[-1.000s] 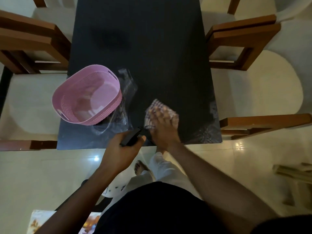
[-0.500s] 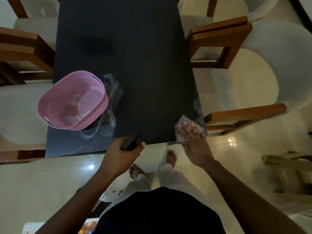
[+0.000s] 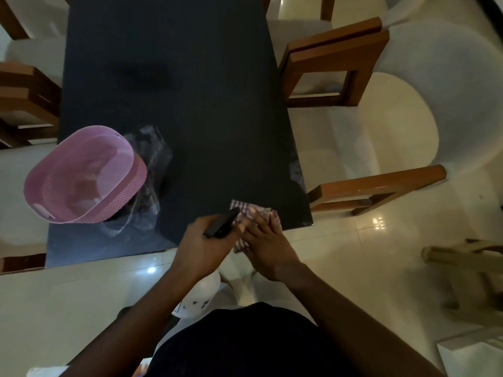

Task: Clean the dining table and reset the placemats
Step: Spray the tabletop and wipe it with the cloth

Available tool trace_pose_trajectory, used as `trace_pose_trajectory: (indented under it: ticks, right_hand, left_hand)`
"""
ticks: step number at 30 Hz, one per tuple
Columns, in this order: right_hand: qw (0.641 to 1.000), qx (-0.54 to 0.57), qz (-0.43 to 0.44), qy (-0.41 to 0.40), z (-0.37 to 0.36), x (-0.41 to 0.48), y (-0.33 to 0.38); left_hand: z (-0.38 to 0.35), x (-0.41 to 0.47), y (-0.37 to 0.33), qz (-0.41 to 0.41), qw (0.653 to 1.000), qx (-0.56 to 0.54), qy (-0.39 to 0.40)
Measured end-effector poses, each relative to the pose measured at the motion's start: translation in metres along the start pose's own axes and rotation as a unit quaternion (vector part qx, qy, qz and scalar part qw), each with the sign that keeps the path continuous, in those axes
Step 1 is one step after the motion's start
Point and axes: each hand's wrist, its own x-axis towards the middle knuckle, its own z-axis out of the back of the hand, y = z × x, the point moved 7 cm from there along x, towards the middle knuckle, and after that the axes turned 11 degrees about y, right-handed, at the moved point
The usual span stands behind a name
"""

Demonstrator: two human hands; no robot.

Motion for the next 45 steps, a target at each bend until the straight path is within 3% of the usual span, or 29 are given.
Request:
trace_pose_trajectory:
  ticks: [2, 8, 21, 25, 31, 35, 41, 43, 45]
  right_hand:
    - [0.998, -0.032, 0.046, -0.010, -0.002, -0.026, -0.027]
    - [0.997, -0.066, 0.035, 0.019, 0.016, -0.043, -0.120]
    - [0.998, 0.006, -0.013, 0.062, 0.175, 0.134, -0.204]
    - [0.999, -0.029, 0.014, 0.035, 0.144, 0.115, -0.184]
    - [0.985, -0.085, 0.143, 0.041, 0.047, -0.018, -0.151]
    - [0.988, -0.031, 0.154, 0.015, 0.030, -0.062, -0.155]
    - [0.993, 0.020, 0.114, 0.011, 0.067, -0.057, -0.139]
    - [0.991, 0.101, 0.089, 0.002, 0.085, -0.059, -0.140]
    - [0.955, 0.294, 0.041, -0.002, 0.100, -0.057, -0.143]
  left_hand:
    - [-0.004, 0.006, -0.005, 0.003, 1.000, -0.003, -0.007]
    - [-0.016, 0.014, -0.016, 0.026, 0.999, 0.002, -0.040]
    - [-0.023, 0.029, -0.032, 0.061, 0.990, -0.049, -0.120]
    - [-0.026, 0.037, -0.044, 0.058, 0.988, -0.036, -0.137]
    - [-0.030, 0.042, -0.061, 0.051, 0.987, -0.045, -0.147]
    - [-0.031, 0.033, -0.062, 0.032, 0.985, -0.082, -0.149]
    - [-0.016, 0.011, -0.048, 0.028, 0.977, -0.122, -0.172]
    - [-0.008, 0.005, -0.045, 0.028, 0.973, -0.131, -0.187]
    - [0.004, -0.001, -0.042, 0.025, 0.970, -0.136, -0.200]
